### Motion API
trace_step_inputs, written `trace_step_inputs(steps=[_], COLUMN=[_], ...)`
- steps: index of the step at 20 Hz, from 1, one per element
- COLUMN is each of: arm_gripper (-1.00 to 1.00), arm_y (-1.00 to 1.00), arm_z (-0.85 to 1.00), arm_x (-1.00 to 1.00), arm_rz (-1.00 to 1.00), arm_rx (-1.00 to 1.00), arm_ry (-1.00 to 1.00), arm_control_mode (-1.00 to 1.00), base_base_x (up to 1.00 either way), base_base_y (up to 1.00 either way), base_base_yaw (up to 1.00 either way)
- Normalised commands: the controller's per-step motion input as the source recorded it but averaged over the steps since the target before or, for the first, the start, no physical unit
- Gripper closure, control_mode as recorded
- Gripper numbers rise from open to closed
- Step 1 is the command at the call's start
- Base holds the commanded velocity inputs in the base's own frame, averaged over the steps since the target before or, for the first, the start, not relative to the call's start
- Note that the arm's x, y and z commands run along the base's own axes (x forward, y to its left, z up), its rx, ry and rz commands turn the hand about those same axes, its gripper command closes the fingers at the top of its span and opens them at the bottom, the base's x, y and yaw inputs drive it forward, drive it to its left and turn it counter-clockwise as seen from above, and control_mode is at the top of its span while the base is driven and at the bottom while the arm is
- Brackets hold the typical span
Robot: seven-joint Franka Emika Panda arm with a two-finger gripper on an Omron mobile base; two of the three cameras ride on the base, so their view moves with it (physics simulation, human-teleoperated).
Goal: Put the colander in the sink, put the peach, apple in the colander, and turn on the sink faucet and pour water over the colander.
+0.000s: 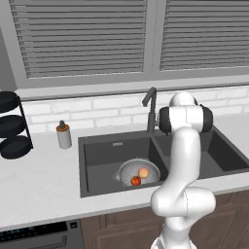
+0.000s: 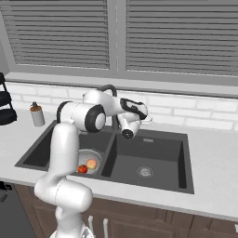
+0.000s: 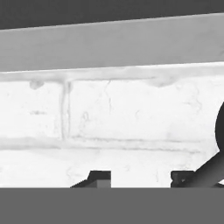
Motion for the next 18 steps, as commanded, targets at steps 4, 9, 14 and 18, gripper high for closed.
trace_step_inputs(steps=[4,9,14,18], arm_gripper=[1.0,1.0,1.0,1.0], arm_y=[-1.0,-1.0,-0.94,-0.85], arm_z=[-0.11,0.32,0.63,0.69], arm_x=[0.17,-0.13,-0.46,-0.67], arm_rz=[-0.07,0.05,0.27,0.32], arm_rx=[0.0,0.36,0.43,0.4], arm_ry=[0.07,-0.04,-0.01,0.0], arm_control_mode=[-1.0,-1.0,-1.0,-1.0], base_base_x=[0.0,0.0,0.0,0.0], base_base_y=[0.0,0.0,0.0,0.0], base_base_yaw=[0.0,0.0,0.0,0.0])
